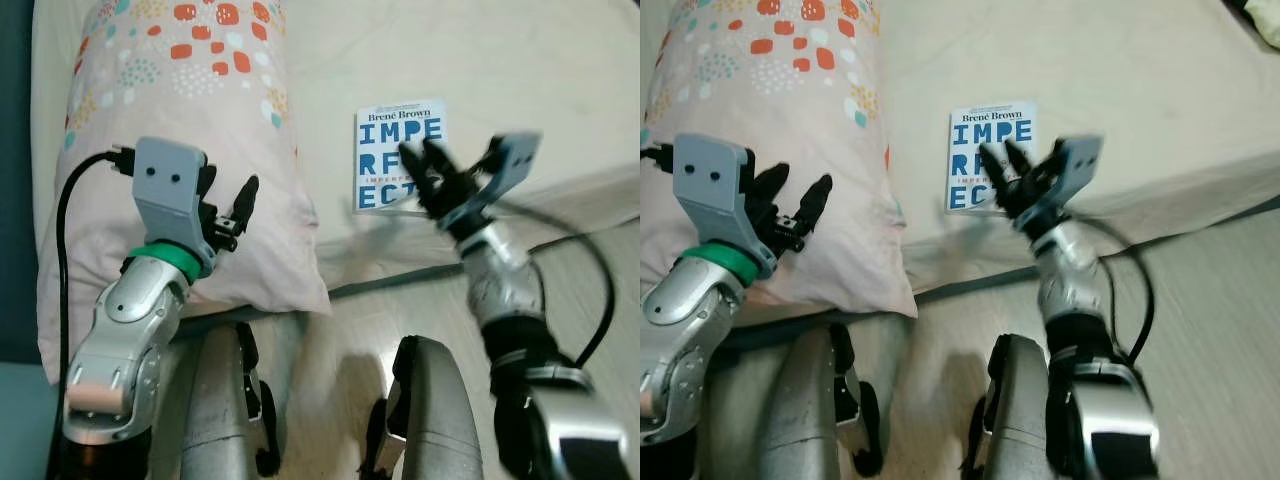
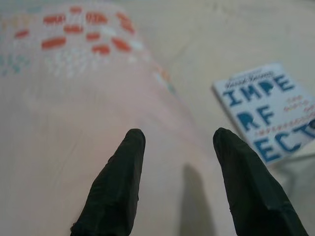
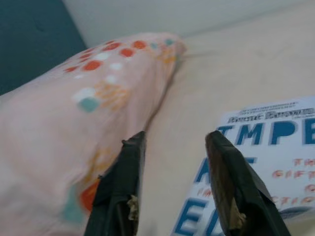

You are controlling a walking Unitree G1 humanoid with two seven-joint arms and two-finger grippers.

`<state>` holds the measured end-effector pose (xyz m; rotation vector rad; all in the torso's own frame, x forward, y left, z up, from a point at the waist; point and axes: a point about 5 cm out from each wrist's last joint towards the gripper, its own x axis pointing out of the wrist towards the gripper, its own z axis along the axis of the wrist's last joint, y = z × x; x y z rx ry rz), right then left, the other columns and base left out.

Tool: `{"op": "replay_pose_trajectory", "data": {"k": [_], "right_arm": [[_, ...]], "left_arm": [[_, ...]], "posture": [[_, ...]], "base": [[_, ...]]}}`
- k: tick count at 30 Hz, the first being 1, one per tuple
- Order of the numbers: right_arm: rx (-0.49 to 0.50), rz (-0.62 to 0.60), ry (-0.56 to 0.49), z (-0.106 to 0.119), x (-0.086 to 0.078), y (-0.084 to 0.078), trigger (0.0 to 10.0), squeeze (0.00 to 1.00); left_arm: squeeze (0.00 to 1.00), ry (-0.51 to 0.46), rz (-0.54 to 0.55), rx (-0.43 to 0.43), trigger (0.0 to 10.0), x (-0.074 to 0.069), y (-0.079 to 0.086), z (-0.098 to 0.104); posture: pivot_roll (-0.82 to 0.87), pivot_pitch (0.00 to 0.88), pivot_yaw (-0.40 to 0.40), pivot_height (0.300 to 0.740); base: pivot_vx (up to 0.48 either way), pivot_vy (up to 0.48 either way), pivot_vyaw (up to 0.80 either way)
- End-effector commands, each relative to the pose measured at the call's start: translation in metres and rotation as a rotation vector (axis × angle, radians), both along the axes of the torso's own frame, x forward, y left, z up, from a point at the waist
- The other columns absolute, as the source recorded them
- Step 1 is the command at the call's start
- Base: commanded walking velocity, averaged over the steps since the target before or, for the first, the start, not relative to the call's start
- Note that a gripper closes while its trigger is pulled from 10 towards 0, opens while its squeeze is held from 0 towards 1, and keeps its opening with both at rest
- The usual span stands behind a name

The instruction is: Clean up the room

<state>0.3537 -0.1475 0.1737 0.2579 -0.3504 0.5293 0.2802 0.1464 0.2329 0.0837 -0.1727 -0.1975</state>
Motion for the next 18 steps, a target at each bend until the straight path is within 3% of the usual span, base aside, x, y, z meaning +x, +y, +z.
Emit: {"op": "replay_pose_trajectory", "data": {"k": [1, 8, 15, 18], "right_arm": [[0.007, 0.007, -0.01, 0.001, -0.007, 0.005, 10.0, 0.0], [-0.03, 0.024, 0.031, -0.018, -0.024, 0.022, 10.0, 0.0], [-0.03, -0.046, 0.031, -0.01, -0.024, 0.023, 10.0, 0.0], [-0.031, -0.067, 0.062, -0.013, -0.025, 0.024, 10.0, 0.0]], "left_arm": [[0.0, -0.001, -0.009, 0.007, 10.0, 0.0, -0.004, -0.005], [0.0, -0.002, -0.066, 0.0, 10.0, 0.002, -0.024, -0.015], [0.0, 0.037, -0.082, 0.012, 10.0, 0.004, -0.036, -0.033], [0.0, 0.059, -0.069, -0.026, 10.0, 0.008, -0.037, -0.04]], "posture": [[0.07, 0.129, 0.014, 0.555], [0.04, 0.078, -0.009, 0.555], [0.02, 0.041, -0.019, 0.555], [0.02, 0.023, -0.034, 0.555]], "base": [[0.0, 0.0, 0.0], [0.0, 0.0, 0.0], [0.0, 0.0, 0.0], [0.0, 0.0, 0.0]]}}
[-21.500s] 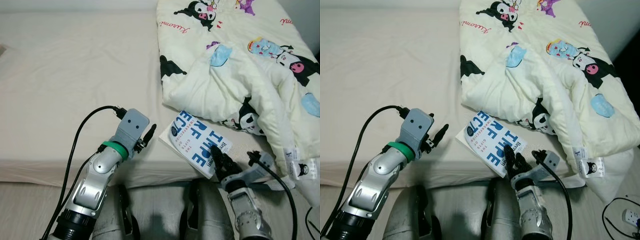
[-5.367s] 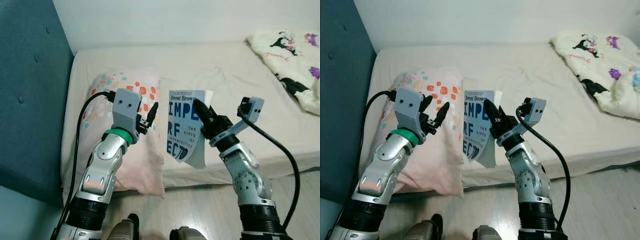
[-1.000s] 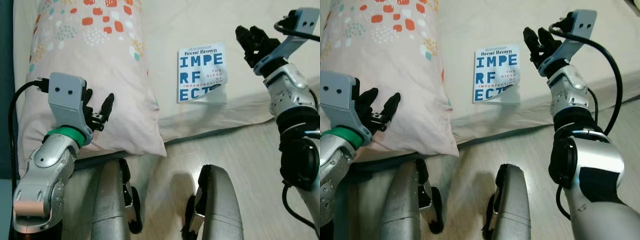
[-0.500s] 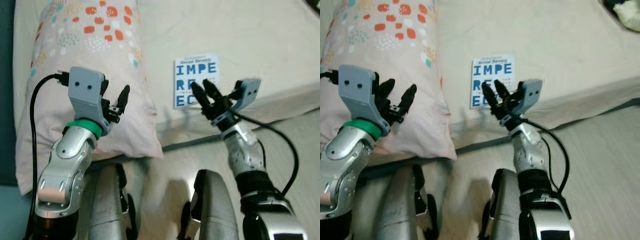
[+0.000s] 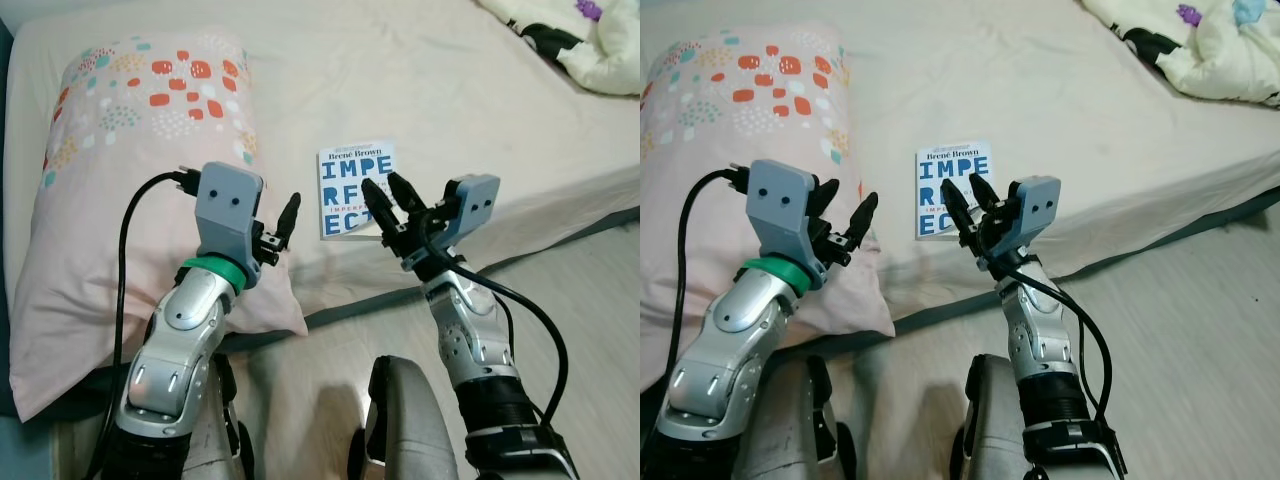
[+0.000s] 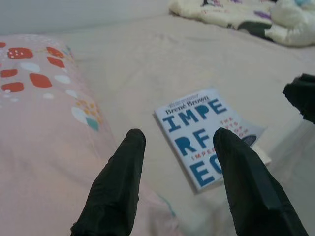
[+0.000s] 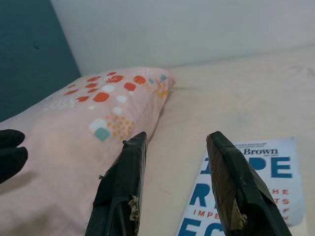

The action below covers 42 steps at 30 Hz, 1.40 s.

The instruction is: Clean up the room

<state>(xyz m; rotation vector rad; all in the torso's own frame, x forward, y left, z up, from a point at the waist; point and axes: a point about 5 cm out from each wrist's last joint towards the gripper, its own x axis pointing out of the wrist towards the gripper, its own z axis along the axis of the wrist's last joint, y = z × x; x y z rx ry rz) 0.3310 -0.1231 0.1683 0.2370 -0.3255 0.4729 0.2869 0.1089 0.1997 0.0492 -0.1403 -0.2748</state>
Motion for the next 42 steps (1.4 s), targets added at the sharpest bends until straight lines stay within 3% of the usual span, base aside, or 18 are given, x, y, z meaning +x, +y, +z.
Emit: {"op": "replay_pose_trajectory", "data": {"k": [1, 18, 42], "right_arm": [[-0.013, -0.011, 0.04, -0.008, -0.003, -0.001, 10.0, 0.0], [-0.03, -0.036, 0.064, -0.01, -0.003, -0.003, 10.0, 0.0], [-0.045, -0.059, 0.072, -0.012, -0.001, -0.01, 10.0, 0.0]], "left_arm": [[0.0, 0.021, 0.013, 0.0, 10.0, 0.002, 0.0, -0.008], [0.0, -0.012, -0.028, -0.032, 10.0, 0.01, -0.016, -0.005], [0.0, -0.058, -0.06, 0.014, 10.0, 0.018, -0.019, 0.004]], "posture": [[0.02, 0.023, -0.035, 0.555], [0.01, 0.0, -0.036, 0.614], [0.0, 0.0, -0.023, 0.708]], "base": [[0.0, 0.0, 0.0], [0.0, 0.0, 0.0], [0.0, 0.0, 0.0]]}}
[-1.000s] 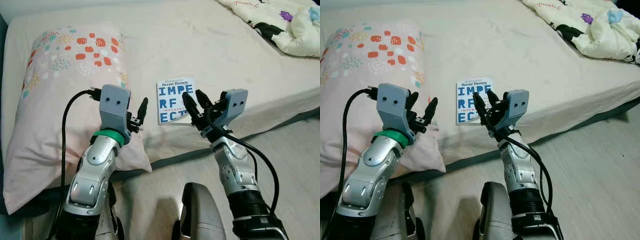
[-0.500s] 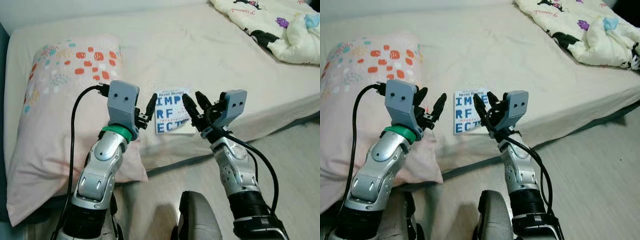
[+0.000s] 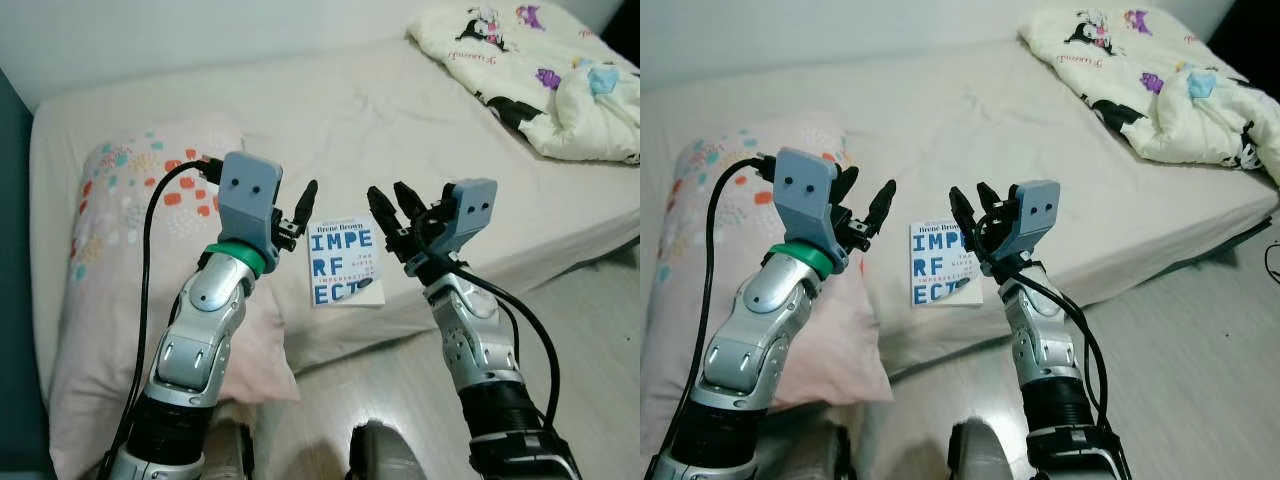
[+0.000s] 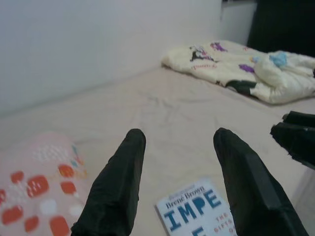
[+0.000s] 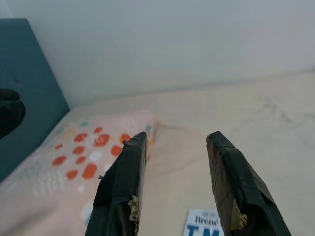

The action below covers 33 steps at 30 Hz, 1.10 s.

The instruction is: Clean up the room

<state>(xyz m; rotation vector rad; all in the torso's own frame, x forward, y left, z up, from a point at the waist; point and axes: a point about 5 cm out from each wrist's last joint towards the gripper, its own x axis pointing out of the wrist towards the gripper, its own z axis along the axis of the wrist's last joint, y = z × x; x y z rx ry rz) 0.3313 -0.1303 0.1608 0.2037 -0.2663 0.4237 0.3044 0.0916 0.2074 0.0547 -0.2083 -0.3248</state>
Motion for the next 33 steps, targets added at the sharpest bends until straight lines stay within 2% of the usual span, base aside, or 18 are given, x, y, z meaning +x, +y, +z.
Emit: {"op": "replay_pose_trajectory", "data": {"k": [1, 6, 14, 20, 23, 30, 33], "right_arm": [[-0.006, -0.01, 0.015, -0.004, -0.001, -0.003, 10.0, 0.0], [-0.009, 0.005, 0.021, -0.006, -0.003, 0.0, 10.0, 0.0], [-0.011, 0.032, 0.026, -0.007, -0.005, 0.004, 10.0, 0.0], [-0.012, 0.053, 0.028, -0.008, -0.007, 0.008, 10.0, 0.0], [-0.014, 0.068, 0.031, -0.009, -0.008, 0.013, 10.0, 0.0], [-0.017, 0.069, 0.036, -0.011, -0.01, 0.015, 10.0, 0.0], [-0.022, 0.029, 0.038, -0.012, -0.01, 0.014, 10.0, 0.0]], "left_arm": [[0.0, 0.008, -0.008, 0.015, 10.0, 0.0, -0.002, -0.004], [0.0, 0.003, -0.026, 0.025, 10.0, -0.001, -0.003, -0.003], [0.0, 0.013, -0.041, 0.047, 10.0, -0.003, -0.004, -0.008], [0.0, 0.033, -0.054, 0.102, 10.0, -0.005, -0.002, -0.02], [0.0, 0.05, -0.069, 0.15, 10.0, -0.008, 0.0, -0.033], [0.0, 0.066, -0.066, 0.176, 10.0, -0.011, 0.002, -0.045], [0.0, 0.058, -0.057, 0.173, 10.0, -0.011, 0.001, -0.046]], "posture": [[0.0, 0.0, -0.023, 0.708], [0.0, 0.0, -0.023, 0.736], [0.0, 0.0, -0.024, 0.736], [0.0, 0.002, -0.024, 0.736], [0.0, 0.004, -0.024, 0.736], [0.0, 0.007, -0.023, 0.736], [-0.01, 0.011, -0.018, 0.736]], "base": [[0.0, 0.0, 0.0], [0.0, 0.0, 0.0], [0.0, 0.0, 0.0], [0.0, 0.0, 0.0], [0.0, 0.0, 0.0], [0.0, -0.035, 0.0], [0.0, -0.364, 0.8]]}}
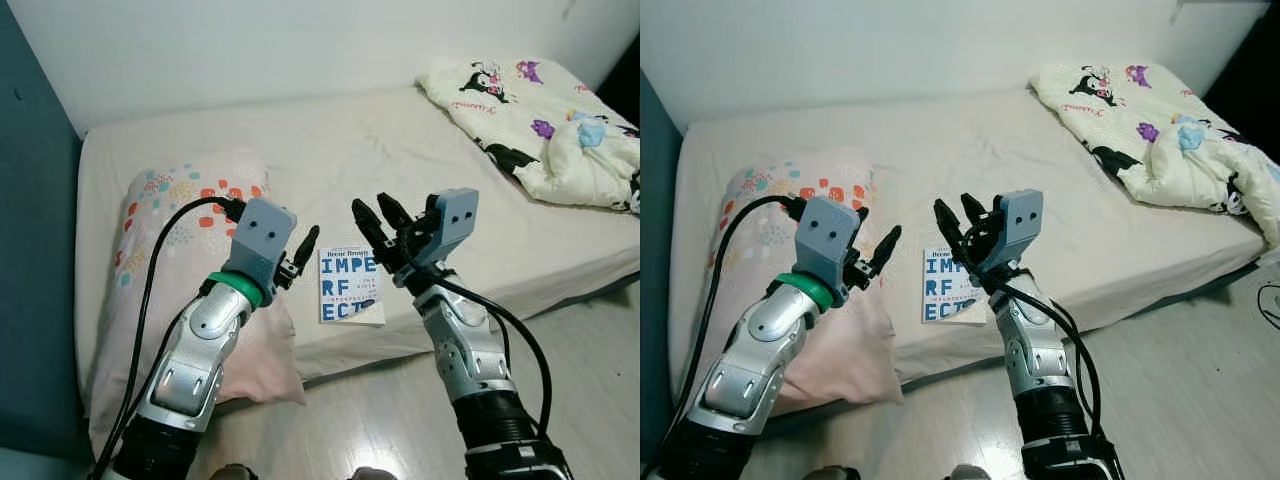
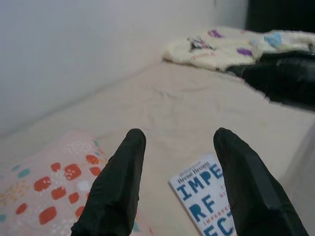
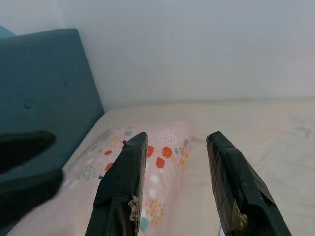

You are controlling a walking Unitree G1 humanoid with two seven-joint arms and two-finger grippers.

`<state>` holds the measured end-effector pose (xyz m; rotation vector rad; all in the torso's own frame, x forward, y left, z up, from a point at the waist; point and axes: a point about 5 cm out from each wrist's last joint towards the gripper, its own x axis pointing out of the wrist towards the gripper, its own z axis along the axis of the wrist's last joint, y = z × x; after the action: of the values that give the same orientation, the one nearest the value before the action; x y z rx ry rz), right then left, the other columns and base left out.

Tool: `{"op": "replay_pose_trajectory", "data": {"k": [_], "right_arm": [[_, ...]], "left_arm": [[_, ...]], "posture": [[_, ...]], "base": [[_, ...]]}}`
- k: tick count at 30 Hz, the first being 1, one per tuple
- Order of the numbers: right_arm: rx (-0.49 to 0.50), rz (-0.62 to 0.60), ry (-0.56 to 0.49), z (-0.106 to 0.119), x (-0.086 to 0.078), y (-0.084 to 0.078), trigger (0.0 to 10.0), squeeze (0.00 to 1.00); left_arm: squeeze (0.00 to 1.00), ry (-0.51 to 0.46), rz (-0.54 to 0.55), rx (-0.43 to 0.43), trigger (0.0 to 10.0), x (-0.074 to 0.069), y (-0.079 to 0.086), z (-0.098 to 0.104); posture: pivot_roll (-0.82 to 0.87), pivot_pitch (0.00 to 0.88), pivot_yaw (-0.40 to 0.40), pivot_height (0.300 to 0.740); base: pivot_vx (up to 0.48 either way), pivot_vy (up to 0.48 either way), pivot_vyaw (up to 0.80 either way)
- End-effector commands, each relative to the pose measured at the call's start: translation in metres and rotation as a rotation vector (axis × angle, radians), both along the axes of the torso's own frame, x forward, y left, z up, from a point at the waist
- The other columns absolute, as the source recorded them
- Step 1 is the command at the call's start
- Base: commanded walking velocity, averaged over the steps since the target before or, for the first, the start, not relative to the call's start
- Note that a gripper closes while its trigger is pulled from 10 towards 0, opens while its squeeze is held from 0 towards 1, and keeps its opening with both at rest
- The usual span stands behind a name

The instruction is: Clean up the room

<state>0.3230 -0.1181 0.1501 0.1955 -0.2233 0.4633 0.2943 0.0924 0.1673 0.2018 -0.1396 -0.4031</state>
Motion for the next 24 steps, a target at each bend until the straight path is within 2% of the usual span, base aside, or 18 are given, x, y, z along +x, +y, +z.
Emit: {"op": "replay_pose_trajectory", "data": {"k": [1, 4, 18, 24], "right_arm": [[-0.001, -0.012, 0.003, -0.0009, -0.0014, 0.002, 10.0, 0.0], [0.024, -0.023, 0.0, 0.0006, -0.001, 0.0009, 10.0, 0.0], [0.039, -0.028, 0.011, -0.0004, -0.0009, -0.0026, 10.0, 0.0], [0.041, -0.024, 0.013, -0.0011, -0.0018, -0.0015, 10.0, 0.0]], "left_arm": [[0.0, 0.013, 0.005, 0.011, 10.0, -0.0004, 0.0001, -0.0064], [0.0, 0.004, 0.003, 0.006, 10.0, 0.0006, -0.0008, -0.0048], [0.0, -0.008, 0.009, 0.007, 10.0, 0.0044, 0.0005, -0.0035], [0.0, 0.015, 0.032, 0.015, 10.0, 0.0082, 0.0026, -0.0062]], "posture": [[-0.01, 0.011, -0.018, 0.736], [-0.01, 0.012, -0.014, 0.736], [-0.01, 0.013, -0.003, 0.736], [-0.01, 0.014, 0.0, 0.736]], "base": [[0.0, -0.416, 0.8], [0.0, -0.43, 0.76], [0.0, -0.397, 0.0], [0.0, -0.046, 0.0]]}}
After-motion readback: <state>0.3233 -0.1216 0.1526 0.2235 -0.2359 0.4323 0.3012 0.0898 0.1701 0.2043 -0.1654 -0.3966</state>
